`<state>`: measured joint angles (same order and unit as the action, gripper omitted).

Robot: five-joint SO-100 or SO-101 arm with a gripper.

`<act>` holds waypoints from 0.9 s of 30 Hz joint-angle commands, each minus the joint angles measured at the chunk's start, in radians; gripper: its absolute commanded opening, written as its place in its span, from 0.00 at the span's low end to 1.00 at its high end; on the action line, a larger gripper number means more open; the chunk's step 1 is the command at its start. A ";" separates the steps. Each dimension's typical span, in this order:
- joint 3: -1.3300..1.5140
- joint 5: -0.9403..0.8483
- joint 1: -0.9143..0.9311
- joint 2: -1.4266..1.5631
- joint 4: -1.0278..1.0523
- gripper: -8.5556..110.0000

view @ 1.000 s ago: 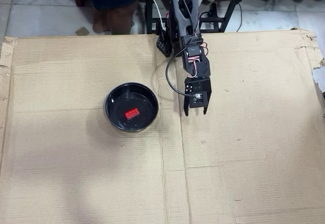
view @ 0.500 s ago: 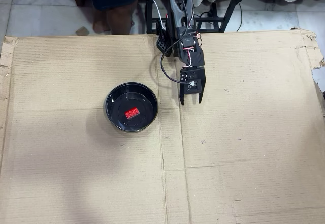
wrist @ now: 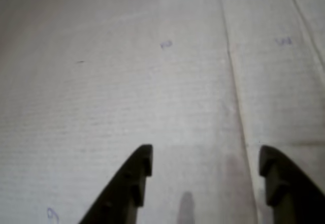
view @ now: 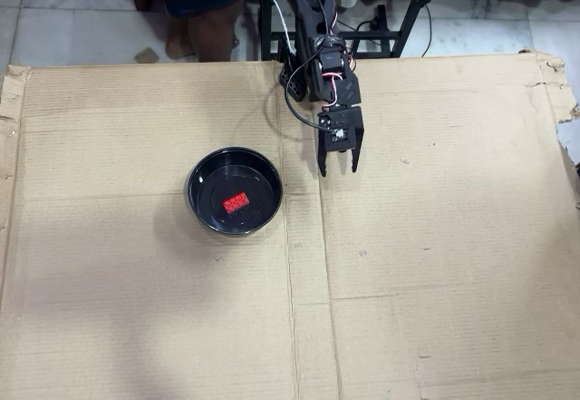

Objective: Grasp a lego block and put it in the bin.

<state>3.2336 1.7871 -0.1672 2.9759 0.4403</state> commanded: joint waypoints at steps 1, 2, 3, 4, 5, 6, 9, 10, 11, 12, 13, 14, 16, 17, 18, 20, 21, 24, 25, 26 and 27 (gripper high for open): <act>0.011 0.002 0.008 0.077 0.121 0.28; 0.011 0.002 0.008 0.104 0.167 0.28; 0.011 0.002 0.008 0.132 0.210 0.28; 0.011 0.002 0.008 0.158 0.253 0.28; 0.011 0.002 0.008 0.184 0.298 0.28; 0.011 0.002 0.008 0.207 0.344 0.28; 0.011 0.002 0.005 0.268 0.480 0.28; 0.011 0.002 0.003 0.287 0.517 0.28; 0.011 0.002 0.003 0.305 0.552 0.28; 0.011 0.002 0.003 0.322 0.583 0.28; 0.011 0.002 0.003 0.339 0.609 0.28; 0.011 0.002 0.003 0.354 0.630 0.28; 0.011 0.002 0.003 0.382 0.670 0.28; 0.011 0.002 0.003 0.394 0.687 0.28; 0.011 0.002 0.003 0.403 0.703 0.28; 0.011 0.002 0.002 0.413 0.736 0.28; 0.011 0.002 0.002 0.417 0.753 0.28; 0.009 0.002 0.002 0.417 0.785 0.28; 0.009 0.002 0.002 0.417 0.796 0.28; 0.009 0.002 0.002 0.417 0.804 0.28; 0.009 0.002 0.002 0.417 0.811 0.28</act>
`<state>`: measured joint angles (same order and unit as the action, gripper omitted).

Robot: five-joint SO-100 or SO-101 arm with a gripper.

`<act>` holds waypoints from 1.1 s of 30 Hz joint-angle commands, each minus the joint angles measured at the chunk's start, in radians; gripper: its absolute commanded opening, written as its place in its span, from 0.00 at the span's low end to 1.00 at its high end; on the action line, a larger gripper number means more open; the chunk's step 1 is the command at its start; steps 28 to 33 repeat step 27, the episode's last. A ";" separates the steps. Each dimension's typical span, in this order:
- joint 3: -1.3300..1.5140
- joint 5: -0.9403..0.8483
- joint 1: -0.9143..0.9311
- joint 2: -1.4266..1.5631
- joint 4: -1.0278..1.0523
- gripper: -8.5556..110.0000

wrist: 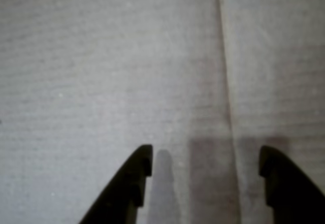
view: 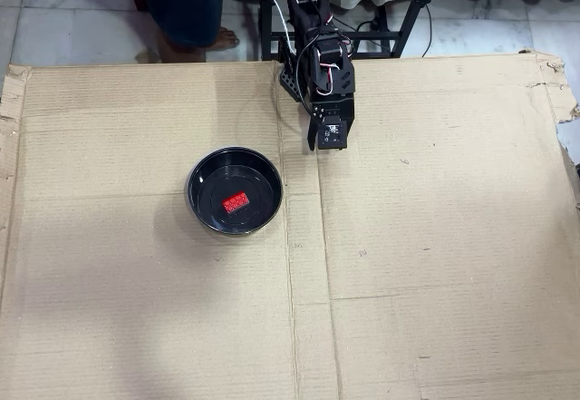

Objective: Grasp a lego block and put it in the bin.

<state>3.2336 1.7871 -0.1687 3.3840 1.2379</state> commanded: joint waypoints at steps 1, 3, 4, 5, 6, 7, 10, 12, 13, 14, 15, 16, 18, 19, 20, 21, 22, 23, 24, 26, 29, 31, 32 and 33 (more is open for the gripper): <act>0.009 0.002 0.003 0.009 0.018 0.28; 0.009 0.002 0.003 0.009 0.028 0.28; 0.009 0.002 0.002 0.009 0.037 0.28; 0.009 0.002 0.002 0.009 0.046 0.28; 0.009 0.002 0.000 0.009 0.055 0.28; 0.009 0.002 0.000 0.009 0.061 0.28; 0.009 0.002 0.000 0.009 0.078 0.28; 0.009 0.002 0.000 0.009 0.098 0.28; 0.009 0.002 0.002 0.009 0.107 0.28; 0.009 0.002 0.002 0.009 0.117 0.28; 0.009 0.002 0.002 0.009 0.121 0.28; 0.009 0.002 0.002 0.009 0.127 0.28; 0.009 0.002 0.002 0.009 0.140 0.28; 0.009 0.002 0.002 0.006 0.140 0.28; 0.009 0.002 0.002 0.005 0.140 0.28; 0.009 0.002 0.002 0.005 0.140 0.28; 0.009 0.002 0.002 0.005 0.140 0.28; 0.009 0.002 0.002 0.005 0.140 0.28; 0.009 0.002 0.002 0.006 0.140 0.28; 0.009 0.002 0.002 0.008 0.140 0.28; 0.009 0.002 0.002 0.008 0.140 0.28; 0.009 0.002 0.002 0.008 0.140 0.28; 0.009 0.002 0.002 0.008 0.140 0.28; 0.009 0.002 0.002 0.008 0.140 0.28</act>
